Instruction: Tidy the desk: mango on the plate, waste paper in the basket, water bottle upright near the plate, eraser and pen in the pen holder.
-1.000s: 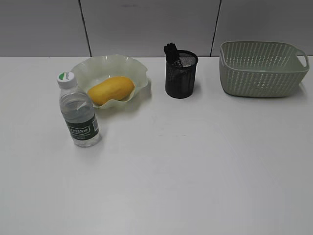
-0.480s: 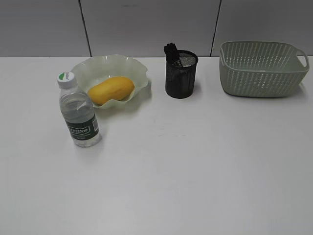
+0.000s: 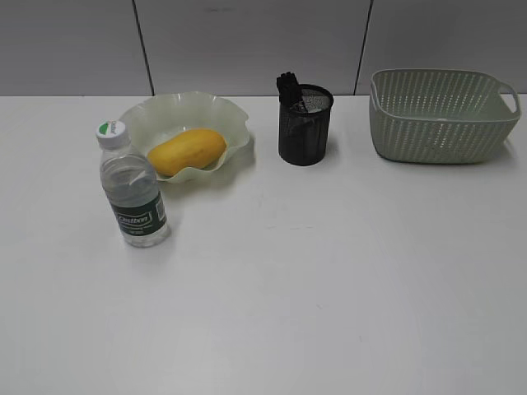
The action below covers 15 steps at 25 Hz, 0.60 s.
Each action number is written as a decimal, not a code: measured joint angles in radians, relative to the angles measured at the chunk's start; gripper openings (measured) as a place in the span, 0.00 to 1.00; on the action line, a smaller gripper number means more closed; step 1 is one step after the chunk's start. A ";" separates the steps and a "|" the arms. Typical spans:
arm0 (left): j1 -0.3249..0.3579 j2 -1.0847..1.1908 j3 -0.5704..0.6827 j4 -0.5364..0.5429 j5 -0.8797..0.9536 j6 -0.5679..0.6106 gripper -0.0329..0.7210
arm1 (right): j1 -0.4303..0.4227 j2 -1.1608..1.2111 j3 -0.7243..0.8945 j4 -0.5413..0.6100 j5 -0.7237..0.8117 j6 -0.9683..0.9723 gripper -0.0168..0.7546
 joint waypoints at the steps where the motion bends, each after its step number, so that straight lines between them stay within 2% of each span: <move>1: 0.000 0.000 0.000 0.000 0.000 0.000 0.47 | 0.000 0.000 0.000 0.000 0.000 0.000 0.75; 15: 0.000 0.000 0.000 0.000 0.000 0.000 0.47 | 0.000 0.000 0.000 0.000 0.000 0.000 0.75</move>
